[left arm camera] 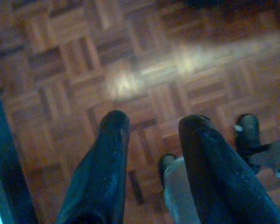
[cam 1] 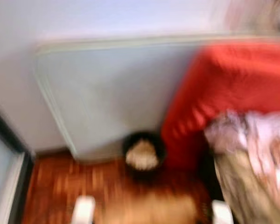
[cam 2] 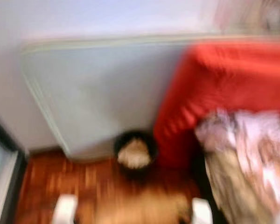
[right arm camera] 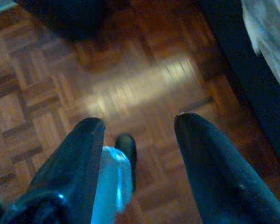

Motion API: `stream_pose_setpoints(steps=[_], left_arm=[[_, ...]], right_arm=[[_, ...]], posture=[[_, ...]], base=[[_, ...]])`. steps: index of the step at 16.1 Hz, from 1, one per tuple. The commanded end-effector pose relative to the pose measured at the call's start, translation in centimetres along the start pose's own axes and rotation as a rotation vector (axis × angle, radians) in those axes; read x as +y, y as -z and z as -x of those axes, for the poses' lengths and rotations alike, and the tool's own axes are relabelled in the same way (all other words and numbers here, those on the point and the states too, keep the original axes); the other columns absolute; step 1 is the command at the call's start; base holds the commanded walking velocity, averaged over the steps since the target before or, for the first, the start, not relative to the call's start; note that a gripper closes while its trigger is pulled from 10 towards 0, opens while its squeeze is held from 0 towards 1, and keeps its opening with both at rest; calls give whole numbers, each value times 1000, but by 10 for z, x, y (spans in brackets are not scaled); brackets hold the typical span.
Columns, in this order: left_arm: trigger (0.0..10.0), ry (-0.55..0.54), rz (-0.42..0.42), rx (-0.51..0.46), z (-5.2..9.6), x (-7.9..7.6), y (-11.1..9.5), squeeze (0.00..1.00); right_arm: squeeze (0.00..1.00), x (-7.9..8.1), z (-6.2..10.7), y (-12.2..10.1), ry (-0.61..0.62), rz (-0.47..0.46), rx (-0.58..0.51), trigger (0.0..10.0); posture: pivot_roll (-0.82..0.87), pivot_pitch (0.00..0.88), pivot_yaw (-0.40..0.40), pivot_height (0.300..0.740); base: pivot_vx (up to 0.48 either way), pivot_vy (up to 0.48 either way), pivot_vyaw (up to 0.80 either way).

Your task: Clean up the room

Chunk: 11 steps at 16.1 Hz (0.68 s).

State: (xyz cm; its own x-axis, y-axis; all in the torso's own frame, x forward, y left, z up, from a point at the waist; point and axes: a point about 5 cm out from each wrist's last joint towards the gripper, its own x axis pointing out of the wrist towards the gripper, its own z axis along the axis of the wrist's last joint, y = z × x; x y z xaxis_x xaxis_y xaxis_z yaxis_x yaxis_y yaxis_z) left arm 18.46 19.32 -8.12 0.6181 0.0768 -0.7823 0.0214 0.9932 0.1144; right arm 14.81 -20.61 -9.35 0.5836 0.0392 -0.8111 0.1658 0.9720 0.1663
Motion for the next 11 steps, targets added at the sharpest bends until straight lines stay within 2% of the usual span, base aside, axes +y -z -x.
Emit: stream_pose_setpoints(steps=[1, 4, 5, 7, 11], left_arm=[[10000, -5, -37, 18, 1, 8, 3, 0], [10000, 3, -51, 12, 0, 9, -2, 0], [10000, 6, -46, 6, -1, 7, -5, 0], [10000, 11, -41, 2, -1, 6, -6, 0], [10000, 14, -48, 15, -1, 8, -2, 0]], right_arm=[[0, 7, -3, -4, -10, -19, -20, 10000], [0, 12, -4, -5, -9, -37, -27, 10000], [0, 21, -7, -7, -17, -34, -31, 10000], [0, 26, -8, -7, -26, -27, -31, 10000], [0, 22, -7, -7, -18, -31, -34, 10000]], posture=[[60, 10, -14, 740], [50, 9, -4, 740], [55, 12, -9, 740], [58, 11, -11, 740], [53, 13, -8, 740]], base=[[0, 0, -800], [0, 0, -800], [0, 0, -800], [0, 0, -800], [0, 0, -800]])
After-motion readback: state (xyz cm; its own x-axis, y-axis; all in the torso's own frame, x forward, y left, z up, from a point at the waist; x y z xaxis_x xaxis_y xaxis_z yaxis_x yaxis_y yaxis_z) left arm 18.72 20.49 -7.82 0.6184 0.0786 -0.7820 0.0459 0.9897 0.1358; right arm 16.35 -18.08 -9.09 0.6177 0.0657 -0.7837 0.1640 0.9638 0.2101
